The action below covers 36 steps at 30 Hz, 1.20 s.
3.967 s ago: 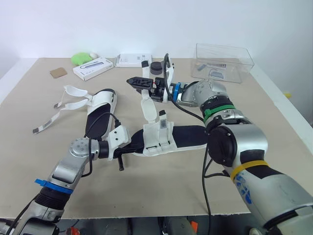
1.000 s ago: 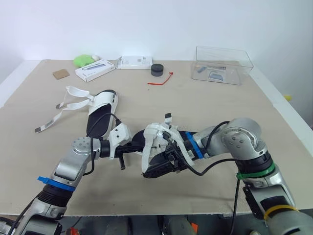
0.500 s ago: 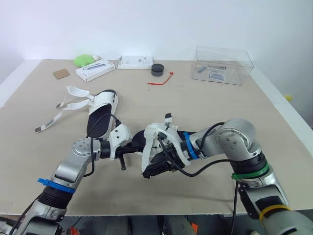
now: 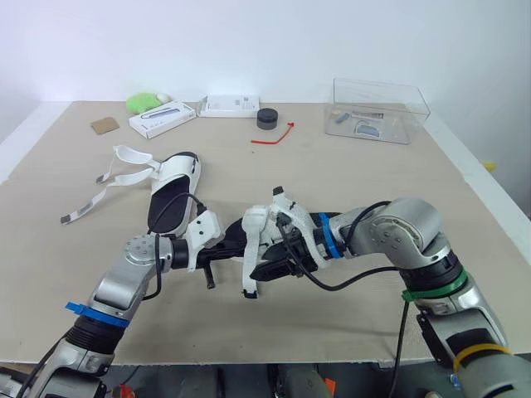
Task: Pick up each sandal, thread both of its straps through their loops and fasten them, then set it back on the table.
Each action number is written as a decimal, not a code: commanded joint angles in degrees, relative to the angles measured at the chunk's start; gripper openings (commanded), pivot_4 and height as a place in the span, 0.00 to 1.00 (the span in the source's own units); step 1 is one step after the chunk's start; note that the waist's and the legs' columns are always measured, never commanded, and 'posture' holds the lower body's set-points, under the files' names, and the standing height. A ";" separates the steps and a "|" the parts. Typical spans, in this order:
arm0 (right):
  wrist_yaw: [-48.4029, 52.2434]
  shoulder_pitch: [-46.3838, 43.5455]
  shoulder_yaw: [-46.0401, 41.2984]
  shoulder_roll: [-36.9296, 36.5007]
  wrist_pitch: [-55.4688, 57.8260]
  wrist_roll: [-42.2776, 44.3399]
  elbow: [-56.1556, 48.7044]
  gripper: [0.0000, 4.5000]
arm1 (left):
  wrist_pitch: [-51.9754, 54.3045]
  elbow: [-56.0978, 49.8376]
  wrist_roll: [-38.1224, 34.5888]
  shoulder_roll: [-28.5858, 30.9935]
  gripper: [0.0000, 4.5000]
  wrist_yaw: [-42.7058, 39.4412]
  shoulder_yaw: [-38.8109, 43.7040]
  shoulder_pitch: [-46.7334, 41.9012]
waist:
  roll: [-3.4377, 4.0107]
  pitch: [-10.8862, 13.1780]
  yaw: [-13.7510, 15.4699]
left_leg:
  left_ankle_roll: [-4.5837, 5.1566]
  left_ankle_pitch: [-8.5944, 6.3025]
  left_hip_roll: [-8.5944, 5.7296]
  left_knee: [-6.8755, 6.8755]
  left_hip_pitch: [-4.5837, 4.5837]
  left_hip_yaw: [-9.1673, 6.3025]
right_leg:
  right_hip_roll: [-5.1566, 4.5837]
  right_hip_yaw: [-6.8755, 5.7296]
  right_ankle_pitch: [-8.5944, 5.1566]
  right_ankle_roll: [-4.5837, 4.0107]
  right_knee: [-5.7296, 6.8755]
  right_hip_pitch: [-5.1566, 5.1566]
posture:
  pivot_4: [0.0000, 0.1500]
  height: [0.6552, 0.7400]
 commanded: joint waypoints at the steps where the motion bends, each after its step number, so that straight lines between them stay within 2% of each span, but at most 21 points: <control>1: 1.69 -2.01 0.24 -1.47 -3.65 -3.75 1.89 0.77 | 0.64 0.89 0.26 -0.11 0.00 -0.33 -0.93 -0.02 | 0.00 0.00 0.00 | 0.00 0.00 0.00 0.00 0.00 0.00 | 0.00 0.00 0.00 0.00 0.00 0.00 | 1.00 1.00; 11: 5.86 -2.04 1.39 -2.31 -3.85 -5.04 2.87 0.77 | 0.68 1.15 0.39 -0.16 0.00 0.08 -0.79 0.14 | 0.00 0.00 0.00 | 0.03 0.02 0.00 0.04 0.03 0.06 | -0.01 0.03 0.08 0.05 0.00 0.01 | 1.00 1.00; 15: 5.03 0.55 -0.18 -0.34 4.76 -0.20 -3.19 0.77 | 0.63 1.45 0.37 -0.22 0.00 0.05 -0.75 0.05 | 0.00 0.00 0.01 | 0.03 0.02 0.00 0.03 -0.02 0.04 | -0.04 0.02 0.06 0.02 -0.01 -0.01 | 1.00 1.00; 25: -2.09 0.49 -6.01 8.93 10.81 -1.92 -0.08 0.77 | 0.57 1.56 0.45 -0.42 0.00 0.03 -0.88 0.19 | 0.01 0.00 0.00 | 0.02 0.00 -0.01 0.01 -0.05 -0.01 | -0.07 -0.02 0.00 0.01 -0.01 -0.02 | 1.00 1.00; 28: -3.47 0.83 -6.69 9.72 11.00 -0.97 0.15 0.61 | 0.64 1.43 0.44 -0.39 0.00 0.07 -0.88 0.33 | 0.01 0.00 0.00 | 0.02 0.00 -0.01 0.00 -0.06 -0.02 | -0.07 -0.02 0.00 0.01 -0.01 -0.02 | 1.00 1.00; 32: -4.50 1.51 -6.80 9.35 11.00 0.47 0.07 0.20 | 0.65 1.43 0.45 -0.39 0.00 0.14 -0.90 0.33 | 0.01 0.00 0.00 | 0.01 0.00 -0.01 0.00 -0.07 -0.02 | -0.07 -0.02 0.00 0.01 -0.02 -0.02 | 1.00 1.00; 33: -4.69 1.68 -6.87 9.02 11.00 0.70 -0.07 0.08 | 0.67 1.34 0.43 -0.35 0.00 0.15 -0.87 0.39 | 0.00 0.00 0.00 | 0.01 0.00 -0.02 0.00 -0.07 -0.02 | -0.07 -0.02 0.00 0.01 -0.02 -0.02 | 1.00 1.00; 34: -4.84 1.77 -6.89 8.77 11.00 0.89 -0.21 0.02 | 0.69 1.28 0.42 -0.32 0.00 0.15 -0.86 0.44 | 0.01 0.00 0.00 | 0.02 0.00 -0.01 0.00 -0.07 -0.02 | -0.07 -0.03 0.00 0.01 -0.02 -0.02 | 1.00 1.00; 36: -4.36 1.63 -7.13 6.90 11.00 2.75 -0.48 0.02 | 0.65 1.23 0.45 -0.24 0.00 0.09 -0.91 0.56 | 0.01 0.00 0.00 | 0.02 0.00 -0.02 0.00 -0.06 -0.02 | -0.07 -0.02 0.00 0.01 -0.02 -0.02 | 1.00 1.00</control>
